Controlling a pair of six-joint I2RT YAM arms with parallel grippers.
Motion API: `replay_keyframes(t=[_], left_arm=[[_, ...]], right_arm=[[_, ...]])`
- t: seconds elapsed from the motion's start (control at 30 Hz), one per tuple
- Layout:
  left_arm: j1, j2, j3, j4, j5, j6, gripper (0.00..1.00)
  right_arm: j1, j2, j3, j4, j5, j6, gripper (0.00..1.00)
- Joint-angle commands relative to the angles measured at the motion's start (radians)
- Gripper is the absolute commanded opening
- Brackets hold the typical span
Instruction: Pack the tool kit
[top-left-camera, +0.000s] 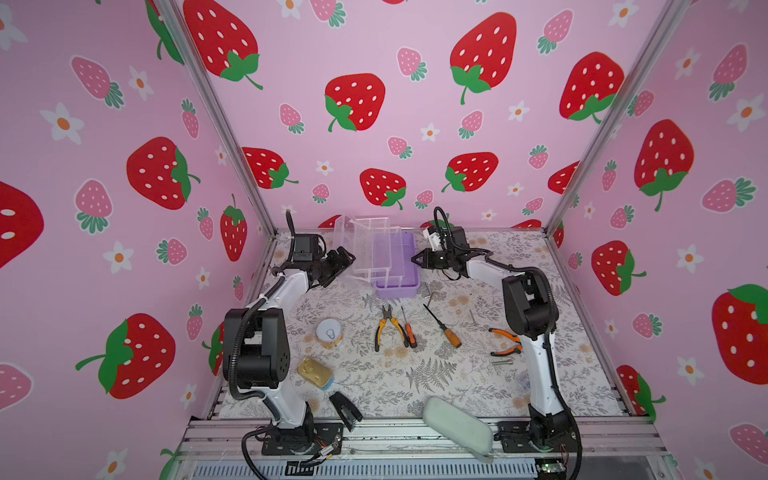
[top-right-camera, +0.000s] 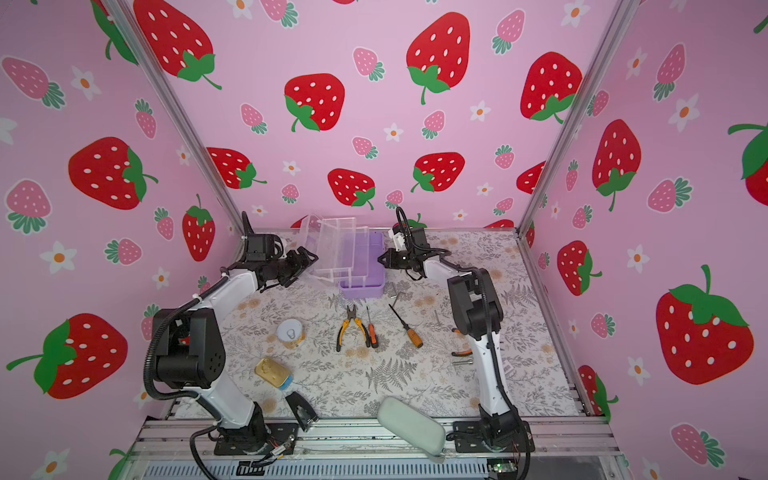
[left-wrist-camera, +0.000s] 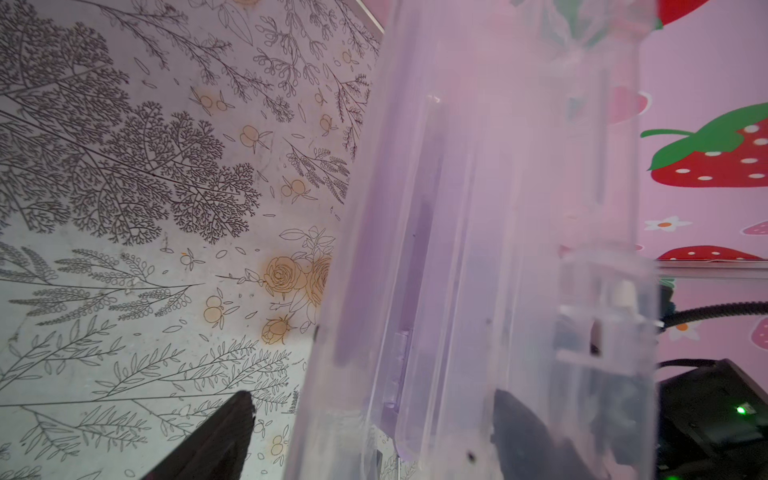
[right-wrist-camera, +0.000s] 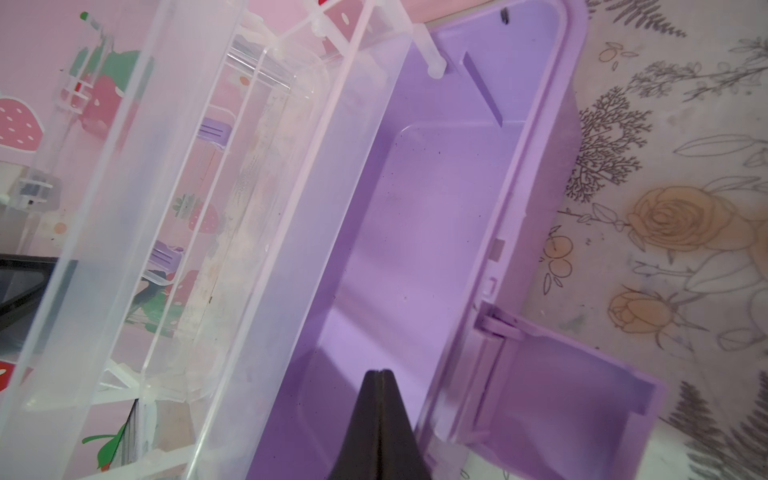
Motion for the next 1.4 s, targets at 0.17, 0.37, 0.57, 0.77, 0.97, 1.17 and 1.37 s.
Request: replay_keyframes(t=[0.17, 0.37, 0.57, 0.77, 0.97, 1.17, 1.37], left_arm=[[0.057, -0.007, -0.097, -0.037, -0.05, -0.067, 0.97], [0.07, -0.029, -0.12, -0.024, -0.052, -0.077, 0.97], [0.073, -0.077, -0.131, -0.048, -0.084, -0.081, 0.97], [0.079, -0.192, -0.141, -0.115, -0.173, -0.069, 0.98], [0.077, -0.276, -0.125, -0.156, -0.202, -0.036, 0.99], [0.077, -0.314, -0.165, -0.135, -0.175, -0.044, 0.99], [0.078, -0.365, -0.183, -0.145, -0.162, -0.041, 0.99]], right_arm=[[-0.017, 0.022, 0.015, -0.079, 0.036, -0.022, 0.05], [-0.017, 0.027, 0.019, -0.082, 0.031, -0.021, 0.05], [-0.016, 0.02, 0.021, -0.093, 0.037, -0.026, 0.05], [-0.017, 0.022, 0.014, -0.104, 0.042, -0.03, 0.05], [-0.014, 0.015, 0.02, -0.122, 0.058, -0.04, 0.05], [0.004, -0.02, 0.019, -0.135, 0.071, -0.052, 0.05], [0.021, -0.081, 0.001, -0.146, 0.077, -0.059, 0.07]])
